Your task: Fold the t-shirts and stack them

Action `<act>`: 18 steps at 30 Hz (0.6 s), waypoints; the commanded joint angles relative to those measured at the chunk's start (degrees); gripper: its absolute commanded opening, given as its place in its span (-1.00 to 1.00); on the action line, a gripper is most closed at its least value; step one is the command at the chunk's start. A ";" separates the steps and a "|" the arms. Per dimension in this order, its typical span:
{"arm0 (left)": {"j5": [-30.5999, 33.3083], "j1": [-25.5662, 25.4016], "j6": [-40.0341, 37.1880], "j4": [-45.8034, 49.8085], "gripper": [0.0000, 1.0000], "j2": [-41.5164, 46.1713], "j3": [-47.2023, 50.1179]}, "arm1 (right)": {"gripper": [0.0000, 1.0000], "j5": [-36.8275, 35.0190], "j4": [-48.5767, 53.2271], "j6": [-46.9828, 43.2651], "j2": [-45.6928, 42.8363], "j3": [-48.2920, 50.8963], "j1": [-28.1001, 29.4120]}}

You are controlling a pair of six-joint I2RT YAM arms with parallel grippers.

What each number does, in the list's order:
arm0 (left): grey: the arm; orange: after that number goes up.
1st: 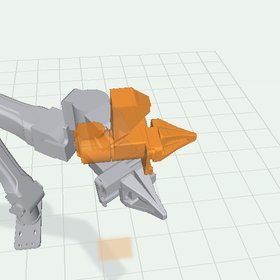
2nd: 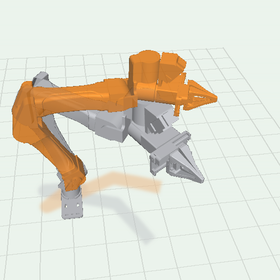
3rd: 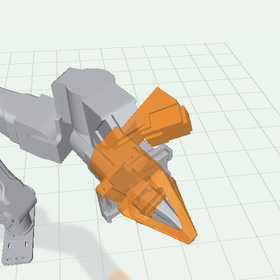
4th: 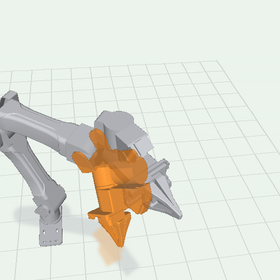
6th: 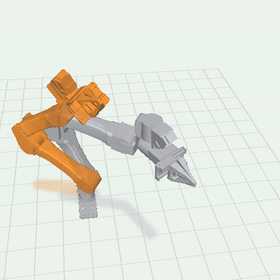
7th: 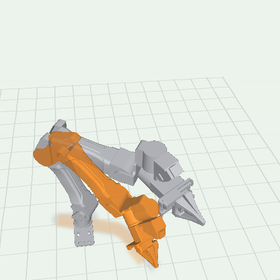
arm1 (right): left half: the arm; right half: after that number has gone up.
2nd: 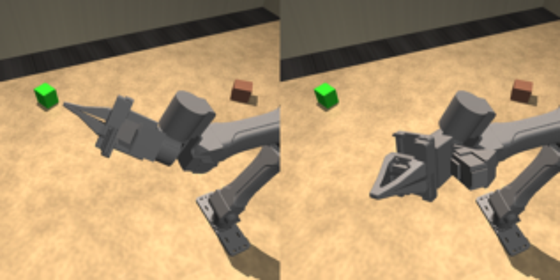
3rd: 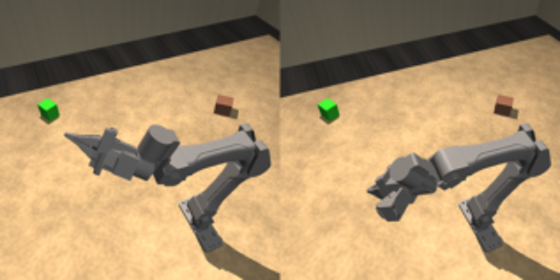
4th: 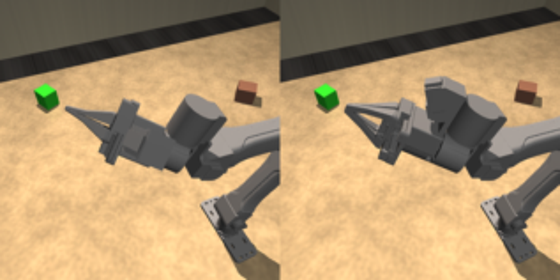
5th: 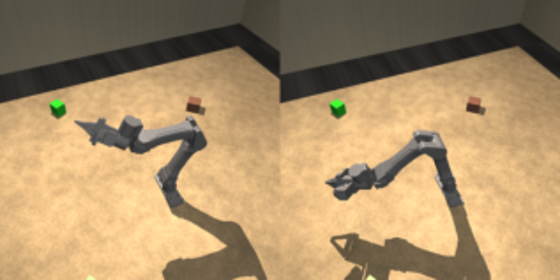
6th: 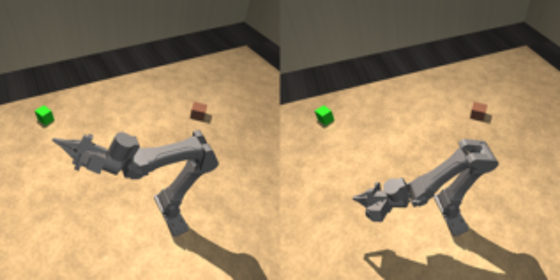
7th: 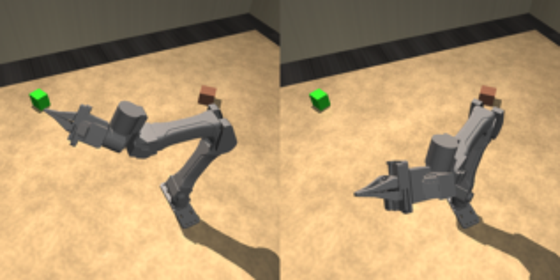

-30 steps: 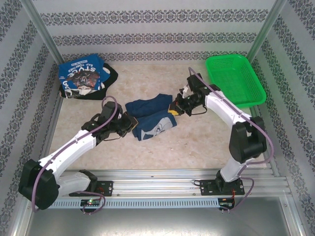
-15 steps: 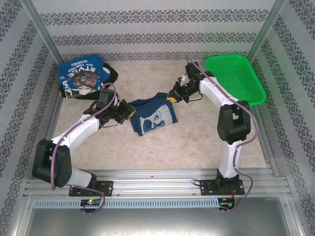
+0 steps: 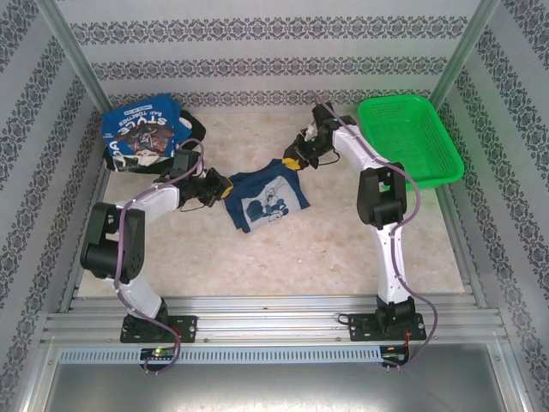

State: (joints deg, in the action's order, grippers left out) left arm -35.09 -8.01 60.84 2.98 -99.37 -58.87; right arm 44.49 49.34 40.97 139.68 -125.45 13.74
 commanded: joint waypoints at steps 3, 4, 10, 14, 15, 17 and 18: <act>-1.14 2.74 0.43 -7.58 -0.04 -2.95 -7.13 | -0.12 1.71 -2.93 4.07 4.44 -10.66 -2.98; -0.71 2.74 0.07 -6.63 0.11 -2.39 -9.04 | -0.10 1.63 -2.62 3.76 4.15 -11.90 -3.54; 6.21 2.47 -7.45 13.20 0.66 6.94 -14.58 | 0.01 -3.20 7.13 -11.02 -7.67 -5.47 -3.47; 10.01 2.08 -10.65 22.54 0.69 13.92 -6.56 | 0.02 -1.59 -0.97 -12.07 -18.31 12.12 -0.83; 10.13 1.84 -10.32 22.60 0.69 15.42 -3.25 | 0.02 -0.75 -3.20 -11.62 -19.56 15.30 -0.11; 9.38 0.36 -8.16 18.81 0.69 18.15 3.57 | 0.02 -0.64 -5.16 -11.33 -19.66 18.22 1.44; 9.19 -0.87 -6.95 16.84 0.69 18.92 6.38 | 0.01 -1.11 -5.35 -11.56 -18.72 18.41 2.24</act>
State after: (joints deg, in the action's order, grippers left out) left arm -27.38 -5.61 52.86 18.83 -82.56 -65.63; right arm 42.96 49.39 31.42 119.63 -113.30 13.08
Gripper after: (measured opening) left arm 0.846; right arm 0.509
